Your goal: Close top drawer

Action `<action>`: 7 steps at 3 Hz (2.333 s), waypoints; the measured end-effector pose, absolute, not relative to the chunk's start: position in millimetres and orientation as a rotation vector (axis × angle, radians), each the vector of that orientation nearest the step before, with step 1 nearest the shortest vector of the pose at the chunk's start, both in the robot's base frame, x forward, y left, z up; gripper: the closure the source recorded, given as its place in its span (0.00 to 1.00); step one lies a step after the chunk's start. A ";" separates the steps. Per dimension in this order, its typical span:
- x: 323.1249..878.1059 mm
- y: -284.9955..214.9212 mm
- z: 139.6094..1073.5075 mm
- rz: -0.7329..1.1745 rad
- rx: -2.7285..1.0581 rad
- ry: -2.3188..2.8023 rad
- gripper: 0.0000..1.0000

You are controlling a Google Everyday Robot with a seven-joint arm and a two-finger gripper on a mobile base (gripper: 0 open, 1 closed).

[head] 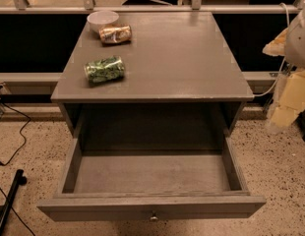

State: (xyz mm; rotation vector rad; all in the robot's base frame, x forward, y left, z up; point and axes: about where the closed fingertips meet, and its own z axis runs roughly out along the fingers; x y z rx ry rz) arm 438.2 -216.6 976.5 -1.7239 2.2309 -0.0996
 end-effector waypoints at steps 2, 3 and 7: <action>440.9 -212.0 956.8 -0.100 -1.712 2.251 0.00; 429.3 -193.5 921.0 -0.073 -1.746 2.190 0.00; 390.8 -182.0 805.2 0.098 -1.763 2.051 0.01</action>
Offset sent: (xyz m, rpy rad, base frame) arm 0.0074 0.0109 -0.0585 -0.0082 0.0431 -0.0404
